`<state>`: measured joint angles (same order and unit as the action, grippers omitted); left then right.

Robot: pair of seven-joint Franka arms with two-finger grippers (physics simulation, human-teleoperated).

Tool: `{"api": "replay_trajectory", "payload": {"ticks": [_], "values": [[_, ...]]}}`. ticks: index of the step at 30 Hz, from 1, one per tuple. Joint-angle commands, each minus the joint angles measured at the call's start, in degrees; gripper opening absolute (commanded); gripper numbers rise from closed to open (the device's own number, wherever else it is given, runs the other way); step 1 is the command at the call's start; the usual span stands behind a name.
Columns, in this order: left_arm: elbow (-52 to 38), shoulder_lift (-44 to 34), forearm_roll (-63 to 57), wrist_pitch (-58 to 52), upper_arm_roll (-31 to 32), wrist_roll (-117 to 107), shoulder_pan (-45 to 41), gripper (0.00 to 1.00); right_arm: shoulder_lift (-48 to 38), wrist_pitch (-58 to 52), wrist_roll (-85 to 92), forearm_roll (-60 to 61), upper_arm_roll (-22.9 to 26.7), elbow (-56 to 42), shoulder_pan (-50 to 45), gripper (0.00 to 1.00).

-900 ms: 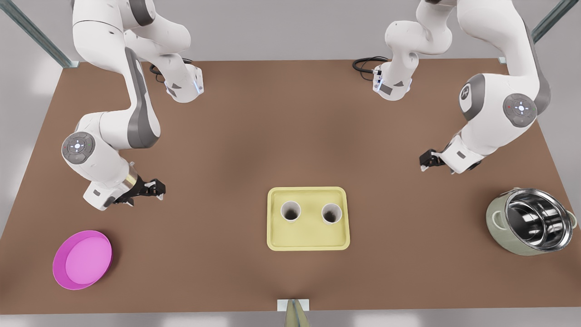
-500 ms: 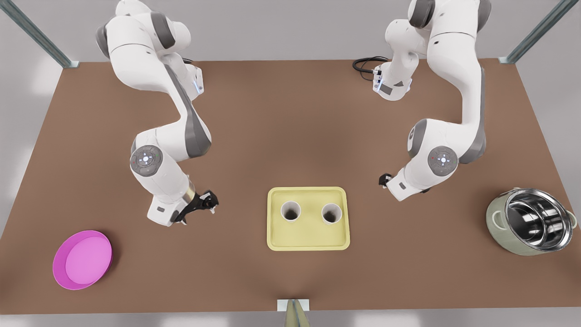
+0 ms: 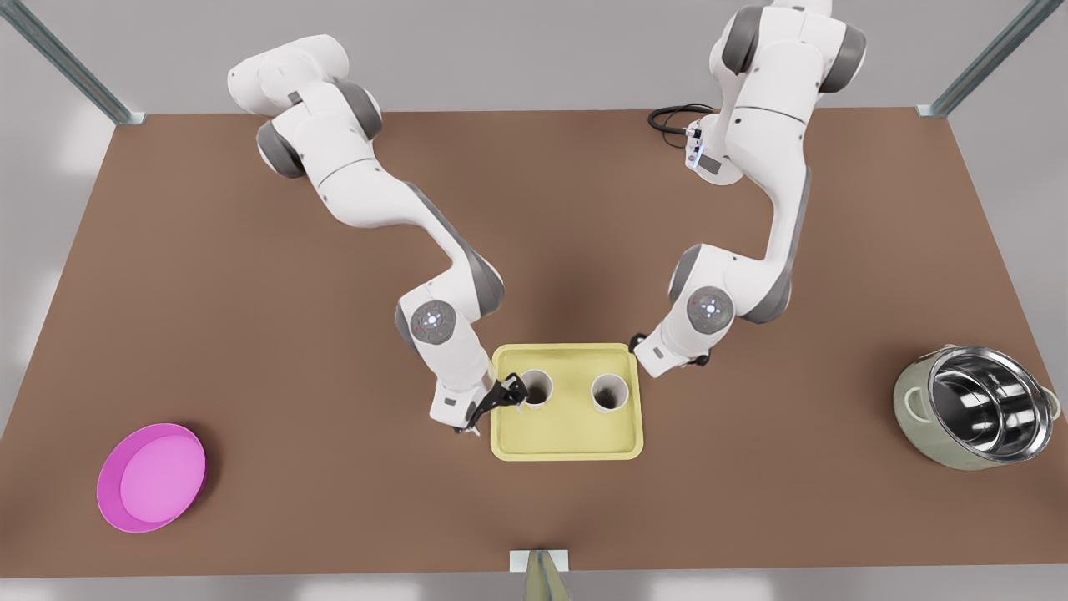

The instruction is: Use the left arm to pick up the white IKEA cup from the tray and place it on the middle-left position; use the right arm to pick up the white IKEA cup from the tray and place it on the middle-right position

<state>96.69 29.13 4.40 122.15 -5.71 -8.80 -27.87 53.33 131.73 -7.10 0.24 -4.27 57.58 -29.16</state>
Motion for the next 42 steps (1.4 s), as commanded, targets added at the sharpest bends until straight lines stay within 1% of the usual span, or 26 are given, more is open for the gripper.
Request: {"api": "replay_trajectory", "payload": {"ticks": [1, 3, 5, 11, 12, 16, 18, 20, 25, 27, 31, 36, 39, 42], "values": [[0.25, 0.58, 0.17, 3.97, 0.00, -5.97, 0.01, 1.00, 0.10, 3.01, -12.76, 0.02, -0.04, 0.25, -0.28, 1.00], [-0.80, 0.85, 3.51, 5.29, 0.08, -5.97, -0.52, 1.00, 0.02, 3.01, -12.76, 0.11, -0.13, 2.18, -0.37, 1.00], [-4.75, 4.18, 3.69, 5.29, 0.08, -6.67, -1.75, 1.00, 0.63, 3.01, -12.94, 0.11, -0.04, 2.36, -0.28, 1.00], [-5.55, 5.94, 3.51, 6.96, 0.00, -4.83, -1.40, 1.00, 2.30, 2.92, -14.78, 0.28, -0.22, 2.36, -2.66, 1.00], [-5.55, 6.03, 3.69, 6.96, 0.00, -4.39, -1.40, 1.00, 2.30, 3.01, -16.54, 0.02, -0.13, 3.76, -3.97, 1.00], [-5.55, 7.08, 3.78, 9.07, 0.00, -4.47, -1.05, 1.00, 2.21, 2.92, -16.63, -0.07, -0.13, 6.05, -3.89, 1.00], [-7.57, 8.23, 4.74, 8.99, 0.00, -5.00, -1.14, 1.00, 2.12, 2.92, -16.63, 0.02, -0.13, 6.05, -3.71, 1.00], [-7.75, 8.23, 4.74, 9.07, 0.00, -5.00, -1.14, 1.00, 2.04, 2.83, -16.63, 0.11, -0.13, 6.05, -3.71, 1.00], [-10.21, 8.84, 4.66, 8.90, -0.35, -4.65, -1.05, 1.00, 0.81, 0.37, -16.72, 0.28, -0.13, 7.28, -3.80, 1.00], [-11.97, 10.34, 4.39, 8.63, -0.35, -4.30, -0.61, 1.00, 0.54, -1.30, -16.72, 0.20, -0.13, 7.63, -3.97, 1.00], [-12.23, 11.13, 4.30, 8.90, -0.35, -3.77, -0.61, 1.00, 0.19, -3.23, -16.63, 0.20, -0.13, 7.90, -3.97, 0.99], [-12.14, 12.36, 4.30, 8.98, -0.09, -3.59, -0.87, 1.00, 0.37, -3.23, -16.63, -0.07, -0.22, 8.95, -4.50, 0.91], [-12.23, 13.41, 4.57, 8.98, 0.00, -1.31, -0.87, 1.00, 1.07, -3.14, -18.30, -0.07, -0.22, 8.95, -5.82, 0.85], [-12.40, 14.82, 4.66, 9.16, 0.35, -1.48, -1.05, 1.00, 1.07, -3.23, -18.65, 0.28, -0.13, 8.95, -5.82, 0.62]]}}
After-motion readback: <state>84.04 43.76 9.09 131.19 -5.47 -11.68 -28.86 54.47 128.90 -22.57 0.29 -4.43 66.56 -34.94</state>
